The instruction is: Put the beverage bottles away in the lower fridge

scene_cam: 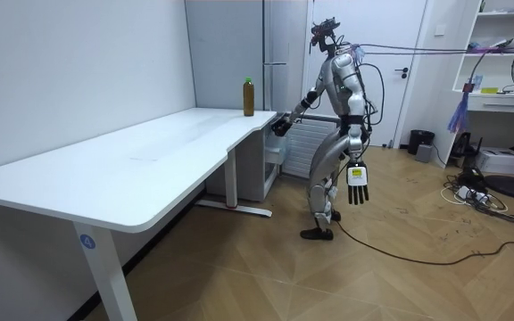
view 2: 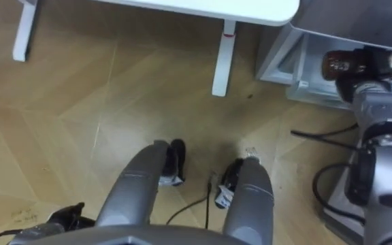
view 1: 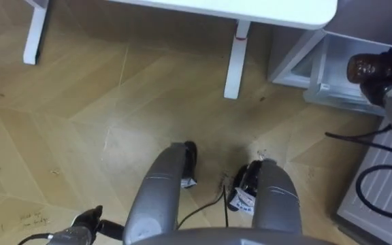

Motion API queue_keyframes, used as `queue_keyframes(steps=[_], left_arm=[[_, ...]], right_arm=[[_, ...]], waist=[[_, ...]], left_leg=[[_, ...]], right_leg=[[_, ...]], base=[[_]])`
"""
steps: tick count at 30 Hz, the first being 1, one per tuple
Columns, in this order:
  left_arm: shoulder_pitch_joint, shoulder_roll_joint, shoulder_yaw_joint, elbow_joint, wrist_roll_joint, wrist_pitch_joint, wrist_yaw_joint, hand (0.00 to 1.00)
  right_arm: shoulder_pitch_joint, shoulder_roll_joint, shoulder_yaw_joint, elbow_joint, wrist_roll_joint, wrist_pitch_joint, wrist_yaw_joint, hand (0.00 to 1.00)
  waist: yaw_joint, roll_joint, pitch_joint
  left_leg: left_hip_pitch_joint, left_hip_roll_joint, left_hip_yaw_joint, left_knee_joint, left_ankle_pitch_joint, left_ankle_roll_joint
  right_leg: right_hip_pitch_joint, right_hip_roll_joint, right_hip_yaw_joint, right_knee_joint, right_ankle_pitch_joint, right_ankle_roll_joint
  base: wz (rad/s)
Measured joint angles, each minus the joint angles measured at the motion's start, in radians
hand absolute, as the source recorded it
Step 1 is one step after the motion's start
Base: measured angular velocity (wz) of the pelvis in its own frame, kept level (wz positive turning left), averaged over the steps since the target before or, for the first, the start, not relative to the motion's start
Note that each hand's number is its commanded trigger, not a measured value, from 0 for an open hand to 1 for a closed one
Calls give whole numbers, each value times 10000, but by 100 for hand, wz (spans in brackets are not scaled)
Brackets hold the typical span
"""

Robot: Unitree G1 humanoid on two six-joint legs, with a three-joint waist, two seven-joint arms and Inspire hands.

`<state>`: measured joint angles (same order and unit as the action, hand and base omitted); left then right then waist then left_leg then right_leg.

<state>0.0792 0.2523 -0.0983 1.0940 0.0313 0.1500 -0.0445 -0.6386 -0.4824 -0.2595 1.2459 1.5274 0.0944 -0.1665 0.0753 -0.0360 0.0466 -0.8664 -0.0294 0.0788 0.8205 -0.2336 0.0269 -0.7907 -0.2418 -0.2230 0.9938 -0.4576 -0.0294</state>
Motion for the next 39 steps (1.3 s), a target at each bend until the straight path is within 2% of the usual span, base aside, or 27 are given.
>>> queue_keyframes(steps=[2,3,4,5,6,14,19,27,39], left_arm=[[-8,-2,-3,-29,2,-70,128,0],[-15,0,1,-80,16,-83,206,0],[-25,0,0,-90,15,-90,247,0],[-25,-1,-3,-92,11,-99,270,0],[-27,0,-7,-94,11,-117,322,0],[-16,-1,-8,-50,-72,-260,383,0],[-7,1,-37,-64,-797,-272,588,0],[-10,6,-22,-70,-802,-471,636,0],[9,143,-14,-76,-804,-485,632,0]], right_arm=[[-176,-1,2,-15,-149,-24,-257,100],[-279,-3,1,-17,-279,-44,-372,84],[-362,-3,2,-16,-400,-65,-486,84],[-384,-3,6,-17,-415,-65,-526,26],[-462,-3,9,-17,-424,-65,-579,1],[-504,-69,0,-24,-399,-134,-1104,0],[-509,-128,31,-33,-314,-137,-1156,0],[-509,-130,31,-44,-235,-208,-1313,0],[-508,-130,30,-43,-209,-299,-1413,0]], waist=[[-6,3,-2],[-32,2,-3],[-85,4,-4],[-106,4,-5],[-127,2,-5],[-142,0,-9],[-107,-33,-22],[-100,-60,-22],[-75,-98,-32]], left_leg=[[-66,7,3,140,-12,-17],[-149,7,2,184,-13,-17],[-211,12,-2,253,-14,-16],[-240,17,-2,275,-14,-16],[-318,26,-1,314,-18,-9],[-458,110,41,492,-89,64],[-457,154,131,479,-89,67],[-458,158,153,474,-88,68],[-453,159,153,471,-87,70]], right_leg=[[-68,0,14,74,-10,-8],[-147,-4,17,131,-12,-13],[-198,-7,16,170,-14,-16],[-224,-5,21,180,-14,-16],[-297,-3,26,209,-13,-17],[-328,-2,-36,343,-40,-6],[-373,14,21,380,-47,-6],[-385,11,36,388,-49,-8],[-376,16,34,369,-49,-5]], base=[[0],[0],[0],[0],[0],[0],[0],[0],[0]])
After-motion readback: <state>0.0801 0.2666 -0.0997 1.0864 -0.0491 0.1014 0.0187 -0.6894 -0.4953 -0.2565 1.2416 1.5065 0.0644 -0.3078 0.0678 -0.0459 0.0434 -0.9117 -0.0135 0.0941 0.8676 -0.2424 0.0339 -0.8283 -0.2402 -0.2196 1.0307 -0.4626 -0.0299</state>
